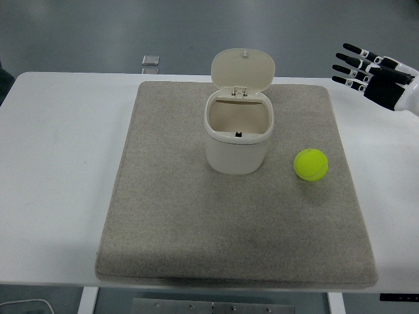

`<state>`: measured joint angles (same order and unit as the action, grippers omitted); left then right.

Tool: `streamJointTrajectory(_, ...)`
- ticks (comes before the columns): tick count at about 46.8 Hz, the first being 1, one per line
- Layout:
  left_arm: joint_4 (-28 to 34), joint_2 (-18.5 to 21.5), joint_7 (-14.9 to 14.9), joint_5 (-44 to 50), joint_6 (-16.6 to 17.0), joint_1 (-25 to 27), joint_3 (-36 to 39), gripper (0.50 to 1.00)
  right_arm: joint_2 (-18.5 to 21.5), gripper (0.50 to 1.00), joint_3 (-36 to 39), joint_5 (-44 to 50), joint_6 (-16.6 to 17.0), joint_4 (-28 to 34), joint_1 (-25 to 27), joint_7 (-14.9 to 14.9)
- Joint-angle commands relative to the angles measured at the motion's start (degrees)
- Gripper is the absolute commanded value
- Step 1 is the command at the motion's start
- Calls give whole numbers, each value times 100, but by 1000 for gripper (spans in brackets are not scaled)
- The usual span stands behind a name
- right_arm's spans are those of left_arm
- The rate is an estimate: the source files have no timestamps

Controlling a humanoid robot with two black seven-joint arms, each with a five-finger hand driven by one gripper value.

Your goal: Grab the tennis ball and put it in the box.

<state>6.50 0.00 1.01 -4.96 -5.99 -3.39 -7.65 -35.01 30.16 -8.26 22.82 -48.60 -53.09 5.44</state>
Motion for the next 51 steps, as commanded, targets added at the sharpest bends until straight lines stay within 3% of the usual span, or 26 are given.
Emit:
streamJointTrajectory(1, 9, 0, 5, 3, -7, -4, 0, 992, 12, 913, -1, 0, 47, 0, 1, 1)
streamJointTrajectory(25, 0, 0, 5, -5, -7, 40, 0, 992, -23, 913, -10, 44, 21, 0, -8, -8)
streamJointTrajectory(51, 0, 0, 5, 3, 1, 40, 9, 992, -234, 913, -1, 923, 240, 26, -43, -52)
